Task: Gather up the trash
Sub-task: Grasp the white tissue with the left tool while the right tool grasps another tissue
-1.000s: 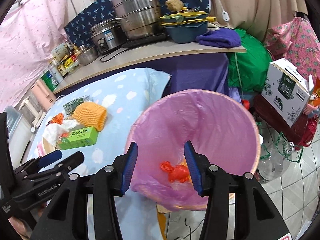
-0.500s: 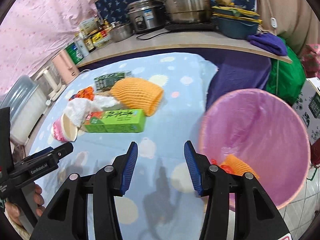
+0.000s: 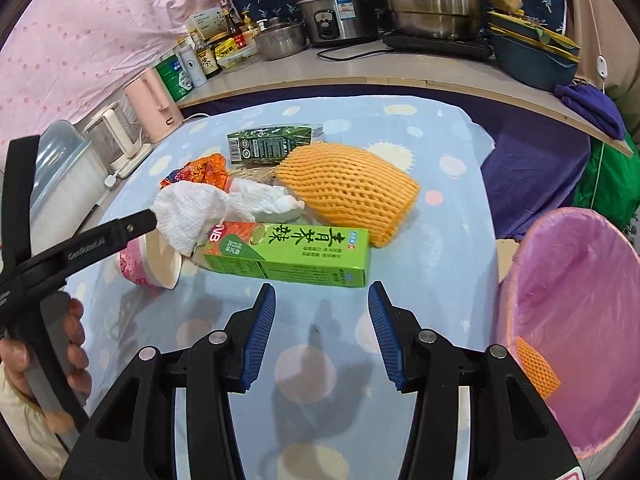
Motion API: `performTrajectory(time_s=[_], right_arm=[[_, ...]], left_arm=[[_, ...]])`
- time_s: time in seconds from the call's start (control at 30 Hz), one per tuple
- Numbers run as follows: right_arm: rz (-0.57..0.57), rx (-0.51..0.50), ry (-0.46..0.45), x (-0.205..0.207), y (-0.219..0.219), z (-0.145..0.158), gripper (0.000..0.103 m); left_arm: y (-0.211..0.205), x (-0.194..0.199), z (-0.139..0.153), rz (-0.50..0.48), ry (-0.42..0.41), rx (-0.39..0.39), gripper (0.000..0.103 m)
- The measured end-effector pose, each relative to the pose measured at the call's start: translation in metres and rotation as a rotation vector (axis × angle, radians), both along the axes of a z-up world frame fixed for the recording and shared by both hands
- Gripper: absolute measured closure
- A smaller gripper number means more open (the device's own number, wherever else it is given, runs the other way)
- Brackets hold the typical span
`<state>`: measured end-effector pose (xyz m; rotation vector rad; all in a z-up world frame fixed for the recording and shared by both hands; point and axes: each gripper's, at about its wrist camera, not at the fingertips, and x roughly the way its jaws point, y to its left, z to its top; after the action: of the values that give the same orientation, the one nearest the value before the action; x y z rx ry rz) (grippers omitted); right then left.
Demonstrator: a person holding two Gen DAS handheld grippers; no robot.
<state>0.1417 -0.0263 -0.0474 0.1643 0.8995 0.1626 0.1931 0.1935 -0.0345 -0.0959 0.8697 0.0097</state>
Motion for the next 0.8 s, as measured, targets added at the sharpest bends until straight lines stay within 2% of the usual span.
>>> performTrajectory(time_s=[0.17, 0.27, 0.37, 0.4, 0.43, 0.53, 0.8], right_arm=[[0.004, -0.005, 0.003, 0.015, 0.008, -0.001, 0.055], [0.008, -0.007, 0.002, 0.022, 0.012, -0.001, 0.055], [0.013, -0.010, 0.003, 0.028, 0.014, -0.001, 0.055], [0.015, -0.010, 0.002, 0.030, 0.015, -0.001, 0.055], [0.017, -0.010, 0.003, 0.032, 0.016, -0.001, 0.055], [0.022, -0.004, 0.004, 0.036, 0.019, -0.002, 0.055], [0.056, 0.023, -0.016, 0.056, 0.031, 0.002, 0.055]], left_arm=[[-0.002, 0.023, -0.009, -0.044, 0.014, -0.020, 0.021], [-0.004, 0.030, -0.015, -0.073, 0.032, -0.045, 0.042], [-0.004, 0.030, -0.017, -0.100, 0.043, -0.085, 0.068], [-0.005, 0.029, -0.016, -0.116, 0.043, -0.099, 0.082], [-0.005, 0.027, -0.015, -0.121, 0.042, -0.104, 0.092], [-0.005, 0.017, -0.007, -0.136, 0.019, -0.112, 0.097], [0.004, -0.025, 0.020, -0.144, -0.021, -0.158, 0.097]])
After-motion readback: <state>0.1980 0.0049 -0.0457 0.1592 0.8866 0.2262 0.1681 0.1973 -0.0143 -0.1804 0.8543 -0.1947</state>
